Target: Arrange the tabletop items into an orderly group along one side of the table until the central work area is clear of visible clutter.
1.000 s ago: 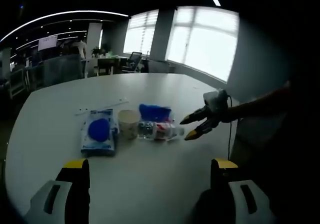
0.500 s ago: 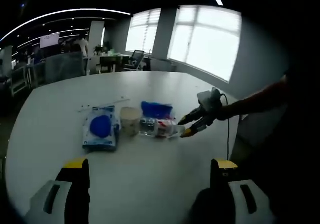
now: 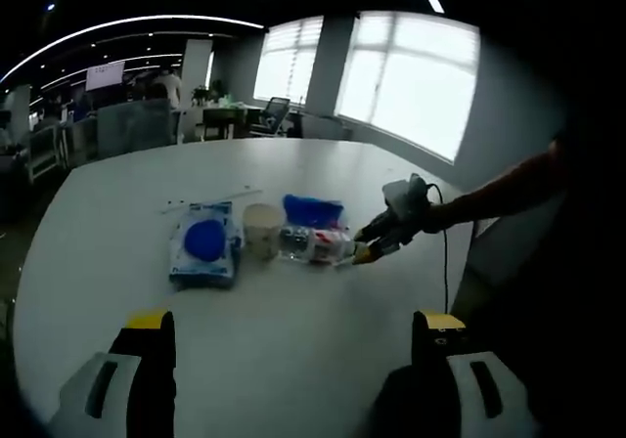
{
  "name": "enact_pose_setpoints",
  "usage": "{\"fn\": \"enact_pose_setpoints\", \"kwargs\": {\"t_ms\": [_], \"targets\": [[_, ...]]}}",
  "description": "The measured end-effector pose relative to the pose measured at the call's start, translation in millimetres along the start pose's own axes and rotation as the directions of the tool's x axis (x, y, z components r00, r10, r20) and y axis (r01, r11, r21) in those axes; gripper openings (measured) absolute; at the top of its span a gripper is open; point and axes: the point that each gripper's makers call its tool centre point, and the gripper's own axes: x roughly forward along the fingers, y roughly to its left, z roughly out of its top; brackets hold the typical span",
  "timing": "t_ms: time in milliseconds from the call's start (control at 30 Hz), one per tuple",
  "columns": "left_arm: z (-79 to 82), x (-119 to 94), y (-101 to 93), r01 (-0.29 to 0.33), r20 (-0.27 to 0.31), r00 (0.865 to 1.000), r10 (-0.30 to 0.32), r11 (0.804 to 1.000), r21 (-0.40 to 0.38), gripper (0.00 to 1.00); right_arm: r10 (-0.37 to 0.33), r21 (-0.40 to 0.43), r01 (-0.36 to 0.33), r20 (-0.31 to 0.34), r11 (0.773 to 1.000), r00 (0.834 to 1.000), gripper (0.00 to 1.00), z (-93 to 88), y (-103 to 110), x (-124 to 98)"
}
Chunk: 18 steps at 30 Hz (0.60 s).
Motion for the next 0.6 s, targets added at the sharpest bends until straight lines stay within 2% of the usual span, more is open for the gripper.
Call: {"fn": "enact_pose_setpoints", "kwargs": {"t_ms": [300,600], "targets": [[-2.3,-0.9,-1.2,0.002,-0.008,1.0,-0.002,1.0,0.002,0.99,-0.006,-0.054,0.007,0.013,0.999,1.0,0.19,0.6,0.8,-1.8],[-0.1,1.1,0.2,0.009,-0.001,1.0,-0.009,1.0,0.013,0.99,-0.007,-0.037,0.008,0.036,0.999,0.999,0.18,6.3,5.2,-9.7]]}}
